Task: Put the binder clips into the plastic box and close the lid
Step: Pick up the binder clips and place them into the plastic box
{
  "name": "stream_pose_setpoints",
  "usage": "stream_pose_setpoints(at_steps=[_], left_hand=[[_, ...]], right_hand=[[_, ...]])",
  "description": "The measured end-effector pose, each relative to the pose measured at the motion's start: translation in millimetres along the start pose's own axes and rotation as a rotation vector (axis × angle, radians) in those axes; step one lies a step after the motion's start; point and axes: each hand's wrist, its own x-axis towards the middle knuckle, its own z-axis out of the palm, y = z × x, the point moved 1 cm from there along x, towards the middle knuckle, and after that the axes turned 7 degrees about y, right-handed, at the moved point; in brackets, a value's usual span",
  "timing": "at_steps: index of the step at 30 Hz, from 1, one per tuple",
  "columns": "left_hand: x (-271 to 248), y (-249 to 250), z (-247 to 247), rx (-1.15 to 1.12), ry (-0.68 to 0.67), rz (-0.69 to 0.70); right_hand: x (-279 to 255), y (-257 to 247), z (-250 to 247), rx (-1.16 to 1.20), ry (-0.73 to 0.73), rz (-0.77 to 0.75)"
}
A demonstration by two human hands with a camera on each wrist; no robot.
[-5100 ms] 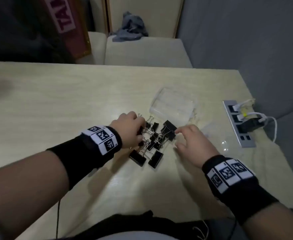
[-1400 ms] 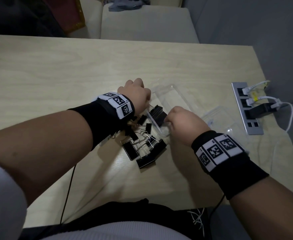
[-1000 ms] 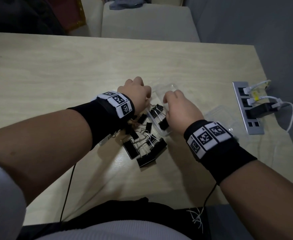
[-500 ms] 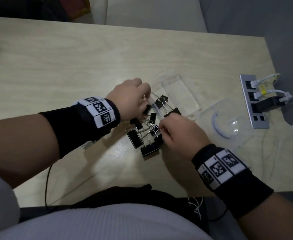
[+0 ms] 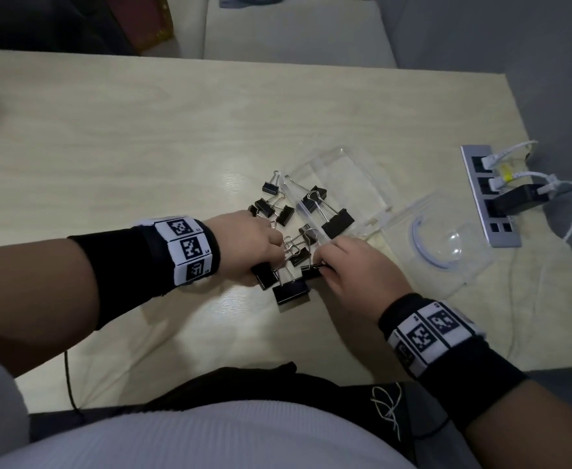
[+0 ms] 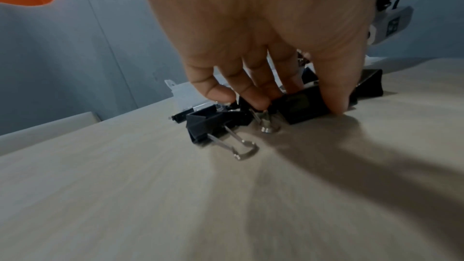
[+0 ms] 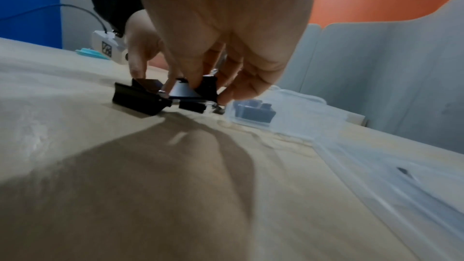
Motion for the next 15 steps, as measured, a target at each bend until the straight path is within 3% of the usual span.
stream_pose_setpoints(at_steps=[4,7,12,15], left_hand=[[-1,-9,-12,-0.145,0.062,-0.030],[0,-19,-32,-0.331,0.127,-0.121],[30,-38,-60,-0.338,0.354,-0.320],[53,-45,-62,-0.295,0.386,-0.445]], right_hand=[[1,8,-21,0.120,0.157,0.001],[13,16,-32,0.130,0.281,0.088],[40,25,-26,0.048,0.127,0.182],[46,23,-25,0.013,0.133,0.218]])
